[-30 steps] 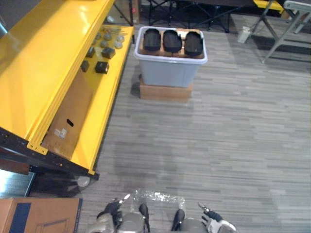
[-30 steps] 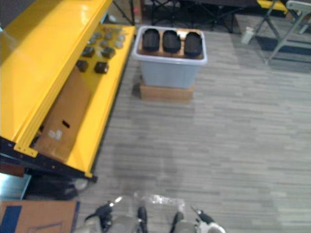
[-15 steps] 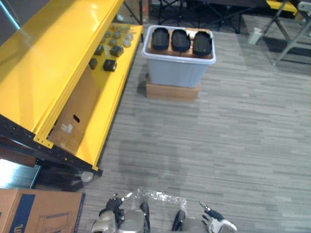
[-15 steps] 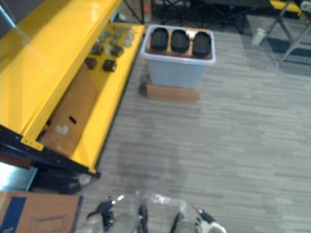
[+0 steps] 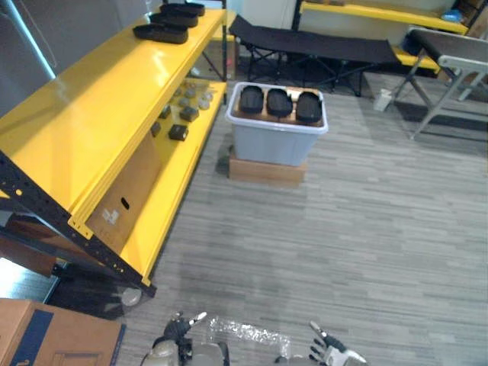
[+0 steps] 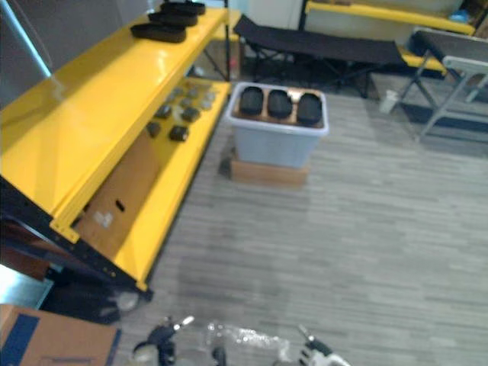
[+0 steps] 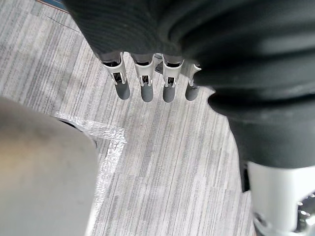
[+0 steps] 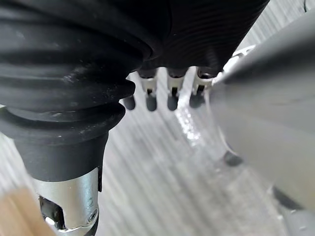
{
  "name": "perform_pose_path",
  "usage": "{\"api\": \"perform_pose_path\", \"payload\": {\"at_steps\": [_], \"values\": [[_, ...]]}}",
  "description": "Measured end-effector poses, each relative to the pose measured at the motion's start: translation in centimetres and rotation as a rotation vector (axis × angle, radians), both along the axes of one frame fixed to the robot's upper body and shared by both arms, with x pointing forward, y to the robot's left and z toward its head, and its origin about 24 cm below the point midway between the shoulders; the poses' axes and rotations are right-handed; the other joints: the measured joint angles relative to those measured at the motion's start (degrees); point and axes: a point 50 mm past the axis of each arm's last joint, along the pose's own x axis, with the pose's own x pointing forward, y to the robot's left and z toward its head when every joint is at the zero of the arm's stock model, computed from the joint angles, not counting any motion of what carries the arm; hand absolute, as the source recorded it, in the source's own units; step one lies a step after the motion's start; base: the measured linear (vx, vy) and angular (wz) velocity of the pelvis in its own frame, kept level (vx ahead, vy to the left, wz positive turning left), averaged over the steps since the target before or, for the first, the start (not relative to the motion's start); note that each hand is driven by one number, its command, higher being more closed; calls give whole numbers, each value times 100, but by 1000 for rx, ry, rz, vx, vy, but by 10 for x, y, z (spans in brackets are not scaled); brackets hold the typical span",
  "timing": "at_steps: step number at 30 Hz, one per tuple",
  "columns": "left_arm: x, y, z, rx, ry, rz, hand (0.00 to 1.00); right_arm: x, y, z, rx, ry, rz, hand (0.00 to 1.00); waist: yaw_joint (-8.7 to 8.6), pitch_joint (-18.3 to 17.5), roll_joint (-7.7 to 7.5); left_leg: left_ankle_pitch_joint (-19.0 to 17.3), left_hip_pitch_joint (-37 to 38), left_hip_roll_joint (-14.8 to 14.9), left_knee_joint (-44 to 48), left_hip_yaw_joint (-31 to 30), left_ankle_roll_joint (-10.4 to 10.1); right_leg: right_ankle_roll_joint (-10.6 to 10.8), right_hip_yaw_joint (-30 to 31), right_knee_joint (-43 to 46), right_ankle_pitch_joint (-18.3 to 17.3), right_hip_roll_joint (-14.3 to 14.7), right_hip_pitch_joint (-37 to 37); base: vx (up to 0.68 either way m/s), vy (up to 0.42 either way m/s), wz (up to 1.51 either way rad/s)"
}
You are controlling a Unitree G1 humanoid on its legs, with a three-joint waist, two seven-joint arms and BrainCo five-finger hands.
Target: Walk over and take plastic housings, then place them on the shelf
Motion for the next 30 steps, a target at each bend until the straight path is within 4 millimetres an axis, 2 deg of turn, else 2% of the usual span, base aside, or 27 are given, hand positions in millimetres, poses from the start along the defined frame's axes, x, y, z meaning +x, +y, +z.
{"api": "perform_pose_path", "payload": {"at_steps": [1, 2, 5, 7, 10, 12, 13, 15, 16, 18, 19, 21, 23, 25, 26, 27, 28, 29, 30], "values": [[-1, 1, 0, 1, 2, 10, 0, 1, -3, 1, -4, -9, -14, 0, 10, 24, 102, -149, 15, 180, 193, 56, -17, -116, 76, 388, -30, 60, -182, 29, 147, -48], [-4, 10, 0, 15, 13, 41, 0, -1, -4, 0, 2, -5, -26, 0, 31, 28, 64, -297, 82, 363, 337, 120, -65, -274, 80, 594, -157, 116, -325, 36, 98, -41], [-9, 19, 0, 43, 32, 60, 0, -6, -3, -1, 30, -20, -67, 0, 10, 22, 48, -512, 35, 737, 572, 105, -241, -253, 94, 191, -154, 316, -623, 88, 11, -19], [-7, 18, 0, 47, 26, 61, 0, -8, -6, -1, 34, -27, -90, 0, 11, 22, 55, -624, -4, 814, 683, 79, -342, -180, 112, -376, -61, 317, -777, 180, -39, -2], [-3, 13, 0, 27, 12, 107, 0, -8, -8, 0, 32, -36, -103, 0, -2, 25, 58, -926, -9, 830, 1054, 20, -558, -285, 115, -870, 306, 314, -860, 259, -152, 13], [5, -1, 1, -5, -7, 105, 0, -6, -6, 1, 35, -49, -102, 0, -68, 42, 104, -1147, 18, 856, 1202, -221, -774, -445, 184, -705, 827, 375, -854, 335, -304, 51], [8, -10, 1, -28, -13, 110, 0, -6, -12, 2, 16, -43, -101, 0, -91, 64, 206, -1165, 133, 945, 1067, -276, -810, -523, 74, -489, 647, 420, -865, 307, -239, 41], [9, -16, 1, -49, -19, 140, 0, -4, -14, 3, 4, -44, -93, 0, -121, 44, 247, -1060, 386, 1035, 735, -255, -994, -643, -12, -100, 158, 446, -954, 343, -219, 15], [8, -17, 0, -60, -15, 154, 0, -1, -15, 3, 0, -52, -91, 0, -146, 41, 273, -958, 271, 1057, 964, -229, -1042, -660, -51, 81, -85, 445, -982, 340, -250, 10], [14, -21, 3, -94, -42, 194, 0, 0, -18, 4, -27, -49, -99, 0, -185, 92, 358, -527, -185, 1269, 2074, -221, -1174, -813, -58, 303, -325, 461, -945, 330, -253, -3], [15, -22, 4, -113, -54, 227, 0, 0, -20, 4, -43, -44, -92, 0, -186, 108, 444, -99, -489, 1436, 2795, -215, -1245, -890, -59, 279, -371, 495, -813, 352, -196, -10], [16, -23, 4, -148, -64, 291, 0, 2, -22, 5, -85, -37, -39, 0, -195, 175, 501, -106, -830, 1587, 3485, -205, -1223, -915, -59, 33, -385, 553, -415, 419, -135, -1], [15, -19, 5, -157, -79, 335, 0, 6, -19, 5, -119, -41, 40, 0, -134, 227, 484, -146, -1090, 1464, 3496, -194, -1154, -916, -52, -308, -390, 530, -11, 352, -49, 4], [19, -11, 10, -159, -122, 383, 0, 22, -15, 9, -143, -82, 101, 0, -64, 328, 350, -210, -1543, 1130, 3011, -143, -1030, -808, 46, -638, -615, 404, 279, 294, 27, 1], [22, -7, 13, -153, -146, 384, 0, 37, -13, 14, -156, -122, 121, 0, 25, 454, 320, -187, -1777, 990, 2480, -33, -1006, -766, 91, -717, -680, 335, 413, 319, 112, -20], [21, -4, 13, -142, -145, 376, 0, 46, -14, 18, -176, -153, 134, 0, 139, 568, 295, -70, -1977, 842, 1878, 101, -986, -625, 139, -738, -809, 248, 553, 321, 141, -25], [19, -2, 12, -150, -148, 397, 0, 51, -14, 21, -188, -170, 143, 0, 190, 602, 316, 65, -2067, 795, 1563, 137, -986, -574, 156, -733, -872, 237, 646, 466, 255, -29], [12, 5, 12, -117, -144, 388, 0, 57, -15, 24, -199, -191, 147, 0, 275, 593, 352, 541, -2114, 740, 862, 128, -897, -414, 236, -599, -1102, 234, 755, 536, 281, -47], [0, 13, 8, -72, -114, 364, 0, 61, -8, 25, -187, -199, 170, 0, 414, 659, 183, 766, -1930, 695, 1048, 321, -422, -384, 535, -386, -1323, 135, 878, 566, 271, -43]]}}
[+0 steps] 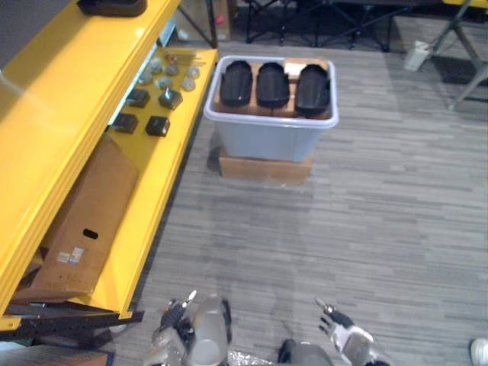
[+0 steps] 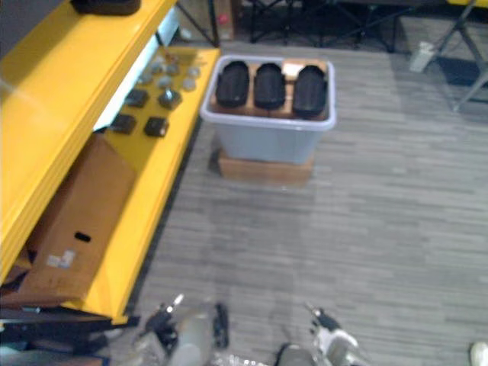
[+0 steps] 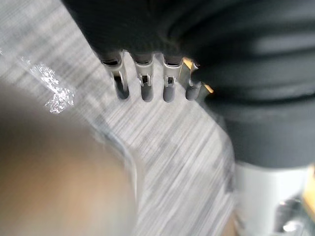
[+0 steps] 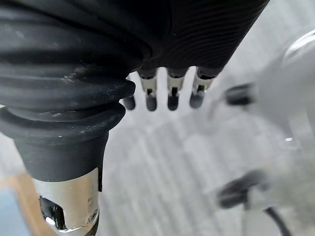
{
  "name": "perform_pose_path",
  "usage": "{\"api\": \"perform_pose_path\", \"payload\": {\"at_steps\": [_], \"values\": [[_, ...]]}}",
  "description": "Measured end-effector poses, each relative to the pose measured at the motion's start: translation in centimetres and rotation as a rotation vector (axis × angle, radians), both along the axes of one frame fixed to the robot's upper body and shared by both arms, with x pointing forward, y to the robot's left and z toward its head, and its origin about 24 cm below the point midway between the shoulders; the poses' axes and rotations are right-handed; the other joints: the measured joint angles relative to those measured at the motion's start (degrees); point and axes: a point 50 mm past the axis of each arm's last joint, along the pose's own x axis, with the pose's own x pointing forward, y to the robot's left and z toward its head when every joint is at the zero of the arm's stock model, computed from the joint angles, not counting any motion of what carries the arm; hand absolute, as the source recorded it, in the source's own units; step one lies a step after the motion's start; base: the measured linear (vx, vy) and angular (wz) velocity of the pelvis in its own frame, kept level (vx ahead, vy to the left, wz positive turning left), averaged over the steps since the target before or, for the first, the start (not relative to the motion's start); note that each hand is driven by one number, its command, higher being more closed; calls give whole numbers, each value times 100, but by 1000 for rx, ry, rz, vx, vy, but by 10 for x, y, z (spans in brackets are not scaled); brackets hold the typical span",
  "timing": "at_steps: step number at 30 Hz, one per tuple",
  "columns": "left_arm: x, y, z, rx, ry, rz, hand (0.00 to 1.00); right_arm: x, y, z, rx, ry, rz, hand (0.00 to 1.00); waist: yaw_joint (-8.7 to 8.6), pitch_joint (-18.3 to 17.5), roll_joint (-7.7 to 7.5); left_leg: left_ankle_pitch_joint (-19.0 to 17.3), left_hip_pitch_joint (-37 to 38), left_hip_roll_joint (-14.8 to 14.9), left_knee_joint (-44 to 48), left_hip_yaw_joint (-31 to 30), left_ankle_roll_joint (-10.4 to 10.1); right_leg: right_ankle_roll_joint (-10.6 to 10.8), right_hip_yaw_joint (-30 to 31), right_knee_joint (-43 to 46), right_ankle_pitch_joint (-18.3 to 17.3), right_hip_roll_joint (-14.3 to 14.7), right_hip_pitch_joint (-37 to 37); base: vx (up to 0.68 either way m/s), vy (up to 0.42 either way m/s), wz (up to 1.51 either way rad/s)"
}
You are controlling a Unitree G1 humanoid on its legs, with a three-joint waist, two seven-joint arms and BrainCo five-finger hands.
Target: Walk over and take plastic housings, then place them on the shelf
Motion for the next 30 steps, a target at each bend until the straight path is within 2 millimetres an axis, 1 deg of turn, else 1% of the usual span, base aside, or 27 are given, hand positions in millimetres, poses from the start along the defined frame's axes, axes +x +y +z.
{"api": "perform_pose_path", "payload": {"at_steps": [1, 2, 3, 4, 5, 6, 7, 8, 9, 10, 11, 12, 13, 14, 15, 16, 17, 18, 19, 21, 22, 25, 26, 27, 28, 29, 30], "values": [[-3, 5, 0, 21, 12, -7, 0, 2, 3, 0, 6, -5, 12, 0, 24, -8, -116, -168, 10, -37, 91, 48, -5, -74, 147, 23, 63, -26, 25, 534, 220, -32], [-4, 10, 1, 44, 15, -27, 0, 4, 4, 1, 3, -11, 15, 0, 101, -12, -261, -443, -2, -50, 318, 70, 74, -174, 260, 30, 202, -42, 77, 553, 210, -3], [-4, 12, 1, 56, 15, -38, 0, 3, 4, 2, 4, -11, 13, 0, 163, -63, -393, -748, 13, -59, 571, 99, 162, -61, 263, -15, 323, -82, 200, 559, 221, -6], [-5, 13, 1, 65, 18, -48, 0, 3, 3, 1, 5, -10, 9, 0, 192, -90, -440, -900, 34, -62, 701, 105, 215, 7, 276, -4, 371, -100, 264, 551, 212, -10], [-3, 15, 2, 93, 21, -95, 0, 0, 4, 0, 13, -2, 1, 0, 239, -110, -523, -1171, 169, -72, 851, 127, 263, 162, 397, 334, 470, -150, 245, 535, 189, -7], [-1, 18, 4, 124, 16, -136, 0, -3, 8, -3, 30, 17, 1, 0, 221, -129, -552, -1375, 378, -84, 867, 120, 254, 721, 524, 1371, 726, -228, -114, 522, 175, -4], [2, 18, 6, 129, 7, -144, 0, -5, 10, -4, 38, 29, 5, 0, 199, -125, -545, -1454, 512, -85, 840, 97, 267, 1143, 539, 2048, 877, -289, -402, 463, 104, 12], [11, 16, 9, 140, -24, -167, 0, -12, 15, -9, 53, 66, 12, 0, 148, -117, -528, -1566, 786, -84, 770, 6, 276, 1179, 515, 3233, 881, -322, -938, 436, 11, 30], [18, 13, 12, 146, -51, -183, 0, -21, 19, -14, 68, 105, 21, 0, 75, -107, -503, -1601, 1039, -83, 661, -87, 278, 1067, 432, 3789, 724, -302, -1225, 516, -51, 42], [29, 7, 16, 151, -94, -205, 0, -28, 21, -16, 66, 105, 15, 0, 44, -101, -469, -1601, 1414, -58, 421, -136, 277, 784, 270, 3933, 573, -267, -1576, 428, -89, 36], [36, 4, 19, 151, -122, -208, 0, -27, 19, -15, 62, 95, 16, 0, 14, -92, -392, -1600, 1550, -14, 325, -189, 275, 644, 142, 3803, 501, -244, -1724, 423, -136, 37], [48, -3, 25, 148, -171, -214, 0, -25, 14, -13, 55, 83, 17, 0, -108, -144, -319, -1617, 1738, 162, 231, -277, 236, 402, -60, 3251, 375, -117, -2007, 318, -145, 33], [54, -7, 27, 137, -196, -210, 0, -25, 12, -13, 53, 77, 8, 0, -120, -173, -255, -1639, 1775, 259, 227, -359, 160, 350, -139, 2868, 358, -43, -2138, 392, -210, 41], [66, -13, 33, 126, -239, -208, 0, -26, 9, -12, 55, 67, -12, 0, -128, -172, -227, -1697, 1983, 422, 131, -415, -13, 224, -238, 1871, 532, 9, -2267, 386, -250, 33], [73, -17, 38, 124, -271, -208, 0, -27, 10, -13, 60, 62, -26, 0, -134, -204, -256, -1808, 2175, 523, 94, -458, -231, 66, -284, 799, 1065, -4, -2319, 400, -268, 29], [74, -18, 39, 125, -283, -205, 0, -29, 11, -13, 65, 63, -29, 0, -153, -253, -307, -1889, 2239, 538, 113, -501, -373, 16, -280, 287, 1454, -42, -2334, 423, -314, 40], [75, -16, 40, 113, -291, -182, 0, -32, 14, -15, 69, 65, -32, 0, -246, -345, -429, -2091, 2334, 559, 246, -624, -694, -36, -299, -87, 2564, -124, -2297, 475, -351, 26], [74, -27, 36, 73, -273, -176, 0, -32, 9, -15, 47, 77, -18, 0, -234, -464, -55, -2124, 2378, 871, 306, -846, -728, -170, -444, 103, 2509, 169, -2230, 391, -286, 19], [72, -31, 34, 58, -266, -177, 0, -35, 7, -16, 41, 89, -17, 0, -247, -549, 14, -2093, 2387, 915, 265, -856, -693, -206, -455, 93, 2416, 233, -2229, 348, -201, -9], [72, -53, 30, -1, -242, -215, 0, -40, -4, -16, 14, 112, -25, 0, -271, -669, 226, -1831, 2526, 968, 51, -848, -850, -240, -499, 182, 2225, 274, -2210, 306, -118, -3], [72, -57, 29, -8, -231, -227, 0, -41, -5, -16, 15, 116, -27, 0, -284, -677, 238, -1746, 2601, 959, -15, -852, -854, -232, -514, 181, 2188, 262, -2141, 272, -111, 14], [56, -57, 17, -26, -124, -215, 0, -47, 8, -21, 44, 140, -29, 0, -353, -789, 38, -1092, 2778, 794, 19, -856, -1026, -168, -588, 133, 1849, 115, -1762, 163, -104, 24], [48, -53, 13, -21, -89, -210, 0, -47, 12, -22, 45, 149, -29, 0, -355, -818, -4, -880, 2664, 802, 263, -888, -1043, -178, -592, 34, 1830, 124, -1651, 163, -157, 6], [41, -49, 9, -14, -63, -205, 0, -49, 14, -23, 41, 161, -26, 0, -371, -857, -37, -610, 2405, 805, 706, -993, -952, -190, -602, -49, 1811, 152, -1585, 155, -165, -3], [30, -46, 3, -9, -23, -198, 0, -52, 13, -24, 32, 181, -28, 0, -365, -851, -14, -103, 1995, 840, 1471, -1199, -845, -235, -588, -183, 1782, 249, -1474, 113, -129, -19], [20, -42, -1, -9, 8, -184, 0, -53, 13, -24, 28, 194, -27, 0, -358, -838, 60, 439, 1709, 919, 2009, -1284, -848, -286, -540, -347, 1752, 355, -1355, 137, -107, -33], [18, -35, -2, 2, 13, -171, 0, -55, 11, -25, 20, 209, -31, 0, -352, -801, 118, 1081, 1480, 973, 2433, -1366, -895, -334, -443, -514, 1753, 430, -1200, 167, -50, -59]]}}
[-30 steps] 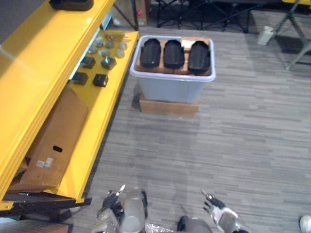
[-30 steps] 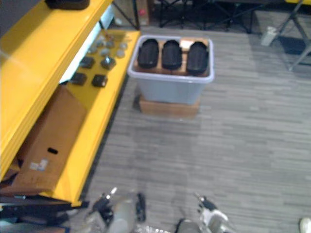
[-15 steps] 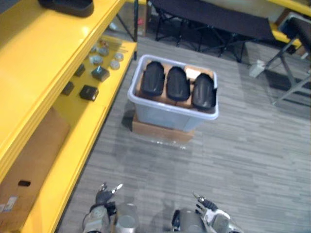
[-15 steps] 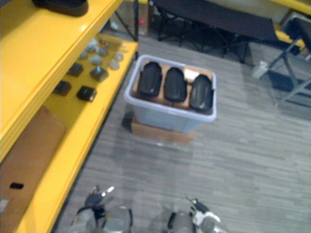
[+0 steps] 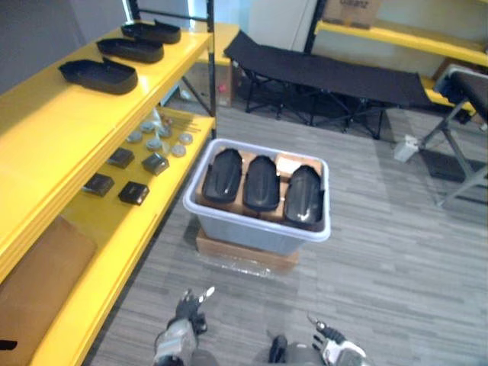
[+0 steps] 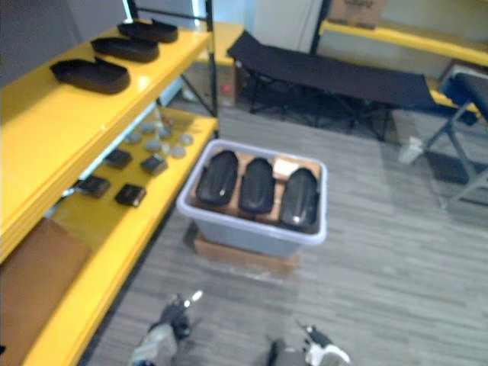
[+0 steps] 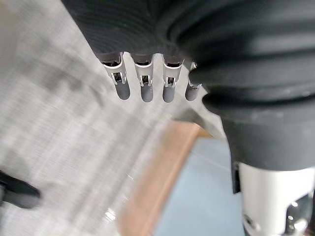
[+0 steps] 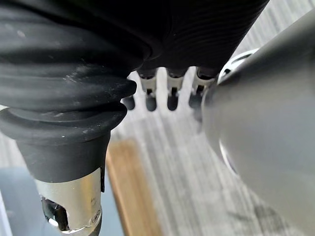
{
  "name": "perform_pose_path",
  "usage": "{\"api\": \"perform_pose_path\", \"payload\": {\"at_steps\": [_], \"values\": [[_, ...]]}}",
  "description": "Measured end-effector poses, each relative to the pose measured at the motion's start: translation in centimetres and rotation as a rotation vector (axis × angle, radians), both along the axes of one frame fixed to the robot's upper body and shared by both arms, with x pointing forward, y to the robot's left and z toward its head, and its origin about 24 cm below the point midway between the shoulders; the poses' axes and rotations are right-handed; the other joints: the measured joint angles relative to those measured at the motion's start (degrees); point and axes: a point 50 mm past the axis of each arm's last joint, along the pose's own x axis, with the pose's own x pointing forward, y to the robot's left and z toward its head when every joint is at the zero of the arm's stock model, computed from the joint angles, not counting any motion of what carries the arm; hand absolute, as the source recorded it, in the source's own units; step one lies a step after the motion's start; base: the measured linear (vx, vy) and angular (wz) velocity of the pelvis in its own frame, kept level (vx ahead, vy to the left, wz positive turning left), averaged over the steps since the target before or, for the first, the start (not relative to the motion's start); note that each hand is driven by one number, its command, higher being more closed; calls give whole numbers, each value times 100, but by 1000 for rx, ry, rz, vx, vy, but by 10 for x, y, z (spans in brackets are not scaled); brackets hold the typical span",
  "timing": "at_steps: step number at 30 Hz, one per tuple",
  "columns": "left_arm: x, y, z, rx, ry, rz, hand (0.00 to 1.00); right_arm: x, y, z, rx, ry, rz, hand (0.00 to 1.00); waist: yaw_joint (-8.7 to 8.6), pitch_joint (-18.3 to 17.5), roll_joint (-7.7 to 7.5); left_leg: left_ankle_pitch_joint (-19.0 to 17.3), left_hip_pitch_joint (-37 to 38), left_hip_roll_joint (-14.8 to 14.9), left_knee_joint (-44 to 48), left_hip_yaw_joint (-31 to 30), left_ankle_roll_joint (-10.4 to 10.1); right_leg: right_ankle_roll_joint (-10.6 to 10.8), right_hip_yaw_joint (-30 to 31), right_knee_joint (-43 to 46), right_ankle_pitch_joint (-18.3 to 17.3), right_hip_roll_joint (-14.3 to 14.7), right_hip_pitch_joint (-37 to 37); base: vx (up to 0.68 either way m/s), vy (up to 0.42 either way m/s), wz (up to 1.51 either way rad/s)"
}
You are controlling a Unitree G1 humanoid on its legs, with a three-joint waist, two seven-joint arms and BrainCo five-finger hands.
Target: Walk over and take plastic housings, then place them on the shelf
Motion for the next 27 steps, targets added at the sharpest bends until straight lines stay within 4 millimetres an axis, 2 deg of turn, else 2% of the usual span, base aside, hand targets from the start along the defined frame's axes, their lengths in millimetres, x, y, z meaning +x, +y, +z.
{"api": "perform_pose_path", "payload": {"at_steps": [1, 3, 4, 5, 6, 8, 9, 10, 11, 12, 15, 17, 19, 20, 21, 22, 24, 25, 26, 27], "values": [[-4, 6, -2, 11, 15, 6, 0, 3, -4, 1, -18, 1, 0, 0, 25, 62, 30, -348, -186, 17, 405, 5, -63, -47, 166, -138, -6, 60, 151, 175, -26, -57], [-6, 3, -2, -8, 10, -10, 0, 3, -13, 2, -49, 13, -48, 0, -18, 117, 186, -1326, -503, -55, 190, 296, -5, -29, 295, -258, 17, 30, 241, 152, 10, -54], [-5, 2, -2, -16, 5, -15, 0, 2, -16, 3, -53, 15, -72, 0, -27, 144, 211, -1485, -536, -71, -160, 490, -4, 2, 325, -308, 39, -10, 278, 165, 63, -43], [-2, 0, -1, -33, -14, -31, 0, 1, -21, 3, -63, 19, -116, 0, -65, 154, 203, -1535, -530, -214, -1471, 920, 59, 92, 416, -406, 64, -154, 311, 136, 84, -26], [0, -2, 0, -41, -23, -38, 0, 2, -22, 4, -71, 16, -128, 0, -61, 178, 203, -1484, -506, -263, -1981, 1048, 76, 141, 462, -435, 57, -195, 324, 167, 155, -29], [6, -5, 2, -50, -44, -90, 0, 9, -28, 9, -91, -12, -157, 0, -29, 214, 189, -1097, -400, -375, -3007, 1390, 234, 394, 657, -366, -30, -302, 258, 162, 244, -37], [15, -4, 6, -37, -78, -131, 0, 15, -20, 10, -70, -32, -164, 0, -1, 277, 6, -1146, -298, -566, -3180, 1515, 314, 508, 691, -392, -33, -460, 261, 136, 216, -20], [21, -3, 9, -22, -96, -164, 0, 15, -16, 10, -62, -35, -166, 0, -20, 323, -80, -1197, -298, -640, -3239, 1525, 352, 536, 665, -416, -26, -529, 261, 168, 208, 8], [35, -4, 16, 8, -135, -232, 0, 19, -12, 10, -48, -45, -171, 0, -26, 414, -224, -1219, -365, -762, -3250, 1524, 393, 607, 619, -446, 18, -638, 255, 169, 172, 22], [44, -7, 20, 28, -157, -292, 0, 20, -10, 10, -37, -50, -171, 0, -11, 445, -291, -1242, -414, -870, -3256, 1520, 432, 681, 573, -510, 75, -727, 258, 163, 176, 20], [54, -18, 26, 26, -192, -346, 0, 18, -5, 9, -31, -63, -108, 0, -32, 445, -290, -1235, -367, -1129, -3434, 1468, 497, 736, 425, -676, 111, -917, 374, 133, 101, 20], [58, -21, 29, 26, -205, -359, 0, 22, 2, 10, -12, -105, -62, 0, -28, 449, -262, -1207, -397, -1196, -3511, 1408, 523, 787, 305, -750, 146, -940, 383, 106, 21, 21], [58, -24, 28, 25, -201, -381, 0, 33, 14, 13, -20, -183, 73, 0, -42, 449, -262, -1075, -392, -1302, -3643, 1215, 528, 787, 172, -810, 147, -952, 462, 84, -20, 39], [59, -27, 29, 31, -202, -408, 0, 44, 23, 18, -54, -262, 243, 0, -39, 449, -263, -971, -392, -1367, -3782, 1081, 520, 785, 70, -870, 148, -956, 514, 57, -40, 49], [59, -28, 29, 45, -196, -423, 0, 57, 35, 25, -70, -333, 392, 0, -40, 449, -264, -889, -413, -1401, -3884, 968, 511, 782, -19, -903, 150, -954, 519, 55, -66, 55], [57, -30, 27, 58, -182, -436, 0, 81, 51, 41, -105, -460, 616, 0, -32, 452, -268, -793, -459, -1432, -3997, 872, 500, 777, -87, -951, 154, -940, 510, 25, -57, 44], [53, -30, 24, 72, -148, -453, 0, 111, 77, 70, -158, -664, 858, 0, -16, 466, -281, -692, -516, -1424, -4083, 767, 497, 731, -171, -969, 186, -895, 485, -8, -56, 29], [44, -27, 17, 93, -89, -461, 0, 134, 109, 107, -181, -892, 1017, 0, 16, 480, -307, -630, -502, -1391, -4180, 618, 466, 662, -175, -971, 256, -827, 474, -33, -46, 12], [38, -23, 13, 110, -55, -461, 0, 145, 128, 133, -182, -1030, 1066, 0, 45, 494, -332, -620, -482, -1364, -4231, 575, 451, 613, -170, -975, 297, -786, 475, -45, -39, 11], [36, -20, 12, 120, -42, -455, 0, 150, 138, 150, -183, -1118, 1084, 0, 67, 502, -347, -611, -487, -1351, -4253, 531, 449, 593, -172, -982, 332, -758, 474, -44, -4, 8]]}}
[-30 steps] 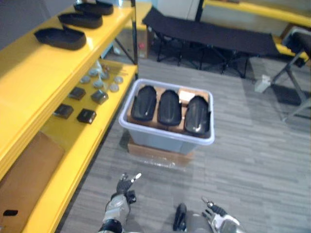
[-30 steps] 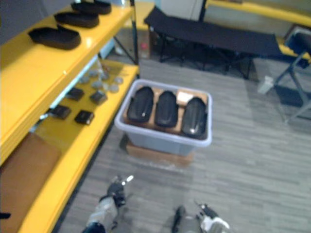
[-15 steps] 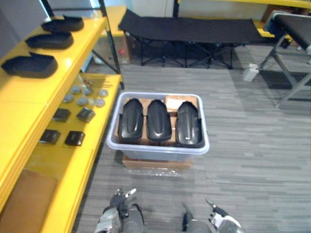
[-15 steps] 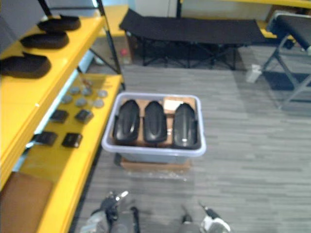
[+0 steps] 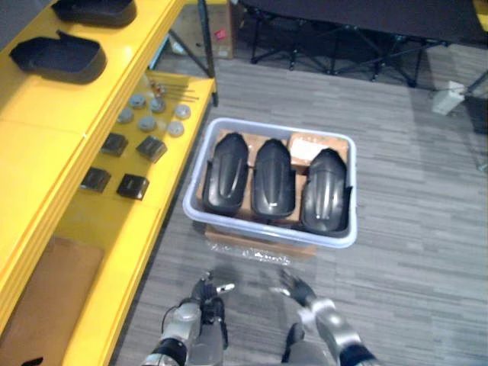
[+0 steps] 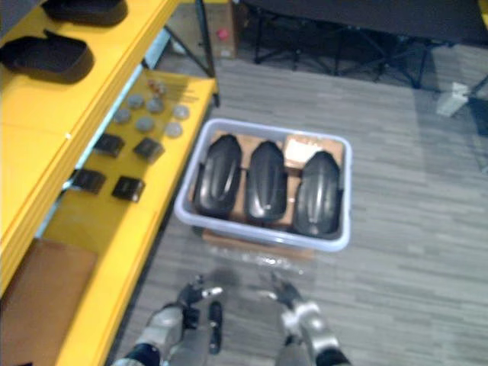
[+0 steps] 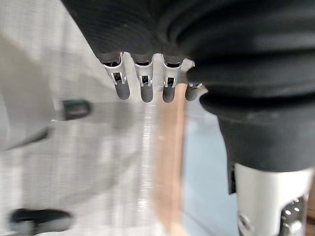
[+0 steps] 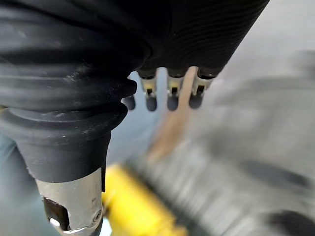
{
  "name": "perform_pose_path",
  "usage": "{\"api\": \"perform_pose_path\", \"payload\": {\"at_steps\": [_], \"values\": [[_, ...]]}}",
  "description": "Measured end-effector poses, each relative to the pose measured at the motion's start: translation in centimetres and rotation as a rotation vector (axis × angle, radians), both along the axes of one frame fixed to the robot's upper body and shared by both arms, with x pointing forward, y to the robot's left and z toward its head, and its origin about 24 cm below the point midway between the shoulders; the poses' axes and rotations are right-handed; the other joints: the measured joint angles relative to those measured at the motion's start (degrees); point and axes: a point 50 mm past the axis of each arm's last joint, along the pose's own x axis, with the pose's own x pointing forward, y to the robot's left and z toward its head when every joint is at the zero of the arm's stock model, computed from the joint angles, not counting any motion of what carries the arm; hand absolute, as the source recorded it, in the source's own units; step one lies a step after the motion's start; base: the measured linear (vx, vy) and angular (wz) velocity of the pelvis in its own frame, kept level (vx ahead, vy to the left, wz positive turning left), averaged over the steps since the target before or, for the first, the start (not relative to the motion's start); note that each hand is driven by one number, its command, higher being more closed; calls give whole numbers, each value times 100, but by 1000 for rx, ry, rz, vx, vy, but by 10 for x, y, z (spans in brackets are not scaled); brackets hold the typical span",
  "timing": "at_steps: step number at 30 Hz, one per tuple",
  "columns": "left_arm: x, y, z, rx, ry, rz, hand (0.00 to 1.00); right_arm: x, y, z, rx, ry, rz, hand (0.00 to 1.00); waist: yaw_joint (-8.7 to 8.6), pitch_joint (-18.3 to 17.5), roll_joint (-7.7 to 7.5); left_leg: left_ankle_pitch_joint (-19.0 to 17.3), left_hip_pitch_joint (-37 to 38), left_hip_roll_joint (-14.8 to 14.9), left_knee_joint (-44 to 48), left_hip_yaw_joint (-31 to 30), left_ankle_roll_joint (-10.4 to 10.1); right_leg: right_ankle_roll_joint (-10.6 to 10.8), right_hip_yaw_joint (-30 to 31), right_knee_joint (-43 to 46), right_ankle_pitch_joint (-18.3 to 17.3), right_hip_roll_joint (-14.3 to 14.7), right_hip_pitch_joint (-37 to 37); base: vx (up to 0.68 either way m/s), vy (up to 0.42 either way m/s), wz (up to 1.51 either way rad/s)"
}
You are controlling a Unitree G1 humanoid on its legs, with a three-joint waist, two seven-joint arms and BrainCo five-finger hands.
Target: Walk over and take plastic housings, then place them on the shelf
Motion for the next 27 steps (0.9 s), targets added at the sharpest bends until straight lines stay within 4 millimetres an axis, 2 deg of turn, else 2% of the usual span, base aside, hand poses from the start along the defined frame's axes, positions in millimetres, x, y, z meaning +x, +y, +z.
{"api": "perform_pose_path", "payload": {"at_steps": [1, 2, 3, 4, 5, 6, 7, 9, 10, 11, 13, 14, 16, 18, 21, 22, 27], "values": [[2, 9, 2, 58, -10, -10, 0, 9, 15, 41, 91, -156, 48, 0, 81, 25, -65, 0, 11, 41, -34, -25, -1, -65, 16, -3, 52, 44, -8, -52, 6, 7], [2, 15, 2, 84, -13, -8, 0, 12, 21, 57, 133, -210, 55, 0, 93, 38, -104, 0, 13, 45, -35, -29, -2, -85, 20, -2, 66, 50, -7, -67, 27, 4], [0, 25, 3, 118, -16, 7, 0, 16, 25, 86, 206, -312, 32, 0, 96, 62, -178, -4, 20, 42, -49, -32, -2, -121, 25, -2, 91, 49, -12, -61, 31, 1], [-2, 31, 2, 131, -15, 20, 0, 19, 23, 99, 241, -354, 3, 0, 93, 75, -211, -4, 23, 39, -67, -33, -1, -140, 28, -2, 110, 48, -15, -95, 59, 0], [-2, 40, 4, 151, -32, 52, 0, 28, 10, 121, 310, -425, -92, 0, 96, 109, -274, -3, 23, 39, -76, -38, 2, -142, 33, -2, 148, 43, -22, -84, 50, -2], [-2, 46, 5, 166, -40, 74, 0, 40, -11, 140, 363, -484, -215, 0, 103, 130, -316, 9, 39, 37, -76, -37, 20, -147, 40, -2, 188, 37, -11, -89, 50, -2], [-3, 49, 6, 176, -43, 77, 0, 45, -24, 149, 392, -512, -288, 0, 104, 133, -321, 14, 46, 35, -78, -38, 27, -163, 41, -2, 213, 41, -8, -101, 50, -3], [-12, 58, 6, 180, -62, 106, 0, 60, -84, 181, 487, -610, -583, 0, 81, 140, -314, 19, 107, 26, -101, -46, 53, -190, 44, -2, 233, 27, 51, -109, 45, 0], [-14, 59, 6, 179, -64, 114, 0, 61, -99, 186, 500, -627, -652, 0, 67, 147, -302, 20, 111, 24, -106, -66, 54, -190, 43, -2, 233, 27, 69, -82, 14, 10], [-17, 61, 7, 178, -68, 120, 0, 61, -127, 192, 499, -659, -776, 0, 52, 162, -279, 30, 101, 22, -126, -124, 59, -190, 41, -2, 232, 41, 78, -81, -1, 14], [-21, 64, 7, 178, -69, 131, 0, 57, -157, 193, 478, -678, -919, 0, 25, 167, -272, 109, 95, 25, -250, -179, 53, -205, 42, -6, 211, 69, 46, -75, -25, 10], [-24, 67, 6, 177, -68, 154, 0, 55, -168, 191, 465, -673, -974, 0, 16, 172, -282, 184, 90, 27, -339, -182, 36, -269, 56, -6, 145, 95, -6, -65, -61, 0], [-25, 73, 8, 180, -82, 183, 0, 56, -183, 181, 467, -624, -1050, 0, 11, 221, -369, 303, 65, 24, -443, -195, -16, -212, 117, -24, -84, 107, -55, -60, -94, 4], [-24, 77, 12, 180, -116, 204, 0, 60, -205, 157, 447, -504, -1148, 0, 46, 335, -394, 519, -8, 149, -627, -285, -107, -197, 101, -17, -125, 254, -193, -61, -134, 9], [-23, 81, 15, 184, -140, 231, 0, 60, -228, 134, 433, -381, -1239, 0, 59, 608, -422, 736, -5, 250, -904, -349, -162, -183, 46, -11, -95, 365, -274, -37, -83, 8], [-21, 94, 24, 211, -203, 246, 0, 65, -264, 129, 508, -276, -1314, 0, 64, 1071, -604, 1187, 100, 352, -1594, -313, -183, -288, 327, -32, 31, 518, -512, -11, -36, 1], [-20, 94, 25, 213, -206, 245, 0, 65, -264, 129, 508, -277, -1315, 0, 66, 1074, -603, 1187, 98, 352, -1595, -317, -183, -281, 324, -30, 29, 517, -512, 0, 0, 0]]}}
